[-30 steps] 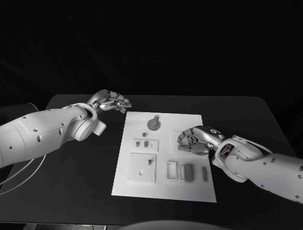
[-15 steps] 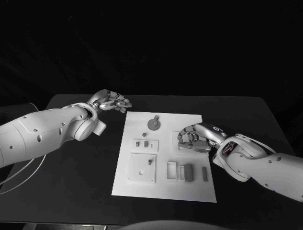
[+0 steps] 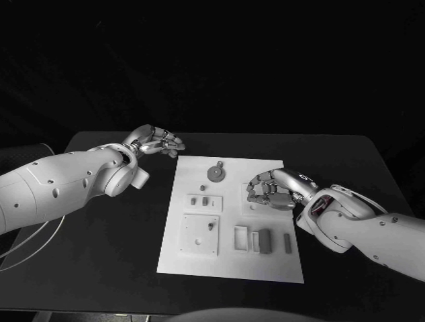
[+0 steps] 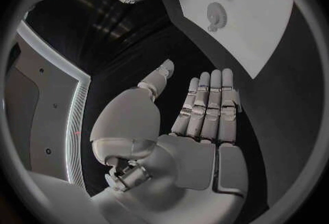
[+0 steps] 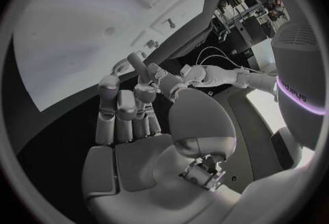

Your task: Assemble the parts on the task board

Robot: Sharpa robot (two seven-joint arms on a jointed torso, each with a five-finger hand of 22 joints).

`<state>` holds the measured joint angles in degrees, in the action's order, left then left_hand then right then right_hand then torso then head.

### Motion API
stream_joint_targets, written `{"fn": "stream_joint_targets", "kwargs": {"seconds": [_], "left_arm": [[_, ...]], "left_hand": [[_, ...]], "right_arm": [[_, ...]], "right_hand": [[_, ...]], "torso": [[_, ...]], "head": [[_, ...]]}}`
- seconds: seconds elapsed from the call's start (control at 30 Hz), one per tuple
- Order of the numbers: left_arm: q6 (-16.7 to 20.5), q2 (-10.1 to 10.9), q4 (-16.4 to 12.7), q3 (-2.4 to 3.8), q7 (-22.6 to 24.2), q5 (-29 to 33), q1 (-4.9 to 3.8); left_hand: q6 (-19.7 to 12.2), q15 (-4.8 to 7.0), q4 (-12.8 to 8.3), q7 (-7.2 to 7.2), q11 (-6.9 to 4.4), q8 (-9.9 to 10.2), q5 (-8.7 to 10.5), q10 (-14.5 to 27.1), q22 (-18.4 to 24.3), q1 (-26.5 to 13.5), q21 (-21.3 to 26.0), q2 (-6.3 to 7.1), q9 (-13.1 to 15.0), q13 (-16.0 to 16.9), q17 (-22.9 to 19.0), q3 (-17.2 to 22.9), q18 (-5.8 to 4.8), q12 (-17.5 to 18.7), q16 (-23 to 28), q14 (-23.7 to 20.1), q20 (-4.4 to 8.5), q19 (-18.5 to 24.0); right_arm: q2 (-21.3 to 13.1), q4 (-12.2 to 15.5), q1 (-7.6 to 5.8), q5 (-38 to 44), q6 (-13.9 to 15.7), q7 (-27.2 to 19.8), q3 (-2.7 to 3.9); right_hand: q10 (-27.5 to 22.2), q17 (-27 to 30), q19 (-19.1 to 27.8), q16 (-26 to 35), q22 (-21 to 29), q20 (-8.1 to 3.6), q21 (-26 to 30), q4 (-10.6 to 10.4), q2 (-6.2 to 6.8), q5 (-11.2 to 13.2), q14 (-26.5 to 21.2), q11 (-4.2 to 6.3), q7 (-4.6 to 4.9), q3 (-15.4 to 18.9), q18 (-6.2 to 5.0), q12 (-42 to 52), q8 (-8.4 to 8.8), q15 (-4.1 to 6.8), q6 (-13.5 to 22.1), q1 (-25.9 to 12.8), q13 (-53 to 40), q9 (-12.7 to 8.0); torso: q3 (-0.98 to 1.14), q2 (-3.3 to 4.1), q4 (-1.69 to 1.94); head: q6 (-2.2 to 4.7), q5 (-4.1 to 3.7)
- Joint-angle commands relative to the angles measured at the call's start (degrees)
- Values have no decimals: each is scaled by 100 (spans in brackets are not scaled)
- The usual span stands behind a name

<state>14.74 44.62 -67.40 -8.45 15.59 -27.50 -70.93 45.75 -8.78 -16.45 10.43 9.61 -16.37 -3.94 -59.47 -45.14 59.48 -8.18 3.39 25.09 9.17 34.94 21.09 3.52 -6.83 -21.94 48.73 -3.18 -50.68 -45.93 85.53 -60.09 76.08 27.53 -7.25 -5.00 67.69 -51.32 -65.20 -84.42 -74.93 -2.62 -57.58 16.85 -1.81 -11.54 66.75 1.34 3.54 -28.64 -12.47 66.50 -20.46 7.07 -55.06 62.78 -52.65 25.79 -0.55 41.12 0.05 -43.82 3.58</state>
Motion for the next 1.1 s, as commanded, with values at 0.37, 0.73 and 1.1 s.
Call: {"fn": "stream_joint_targets", "kwargs": {"seconds": [0.37,0.73,1.1], "left_arm": [[-39,-38,-50,4,60,21,-6],[-26,-90,-104,6,50,21,-8],[-35,-154,-114,6,47,21,-8]], "left_hand": [[-5,-4,10,-2,3,1,20,-21,-7,48,33,-7,-6,-9,11,-35,107,39,28,-47,12,37],[-4,-5,9,-2,3,1,20,-23,-9,49,33,-4,-6,-10,13,-36,108,41,31,-49,11,39],[-3,-5,10,-3,4,0,20,-22,-12,50,34,-3,-6,-12,16,-37,108,45,34,-50,11,41]], "right_arm": [[440,322,-32,37,-284,3,4],[1013,253,-49,476,-603,58,-91],[1482,-40,16,866,-709,71,-368]], "right_hand": [[2,-7,3,-30,-95,-50,-22,1,-42,-17,4,41,110,-21,-253,-21,-61,28,-463,2,-8,61],[1,-7,10,-28,-95,-49,-22,0,-52,-17,0,40,111,-21,-253,-24,-56,29,-458,-3,-10,58],[-1,-7,19,-26,-95,-48,-21,3,-61,-17,-6,39,112,-22,-253,-27,-51,29,-454,-5,-12,55]], "torso": [[-10,-1,0],[-29,-8,5],[-8,2,8]], "head": [[-24,104],[-40,192],[-97,294]]}}
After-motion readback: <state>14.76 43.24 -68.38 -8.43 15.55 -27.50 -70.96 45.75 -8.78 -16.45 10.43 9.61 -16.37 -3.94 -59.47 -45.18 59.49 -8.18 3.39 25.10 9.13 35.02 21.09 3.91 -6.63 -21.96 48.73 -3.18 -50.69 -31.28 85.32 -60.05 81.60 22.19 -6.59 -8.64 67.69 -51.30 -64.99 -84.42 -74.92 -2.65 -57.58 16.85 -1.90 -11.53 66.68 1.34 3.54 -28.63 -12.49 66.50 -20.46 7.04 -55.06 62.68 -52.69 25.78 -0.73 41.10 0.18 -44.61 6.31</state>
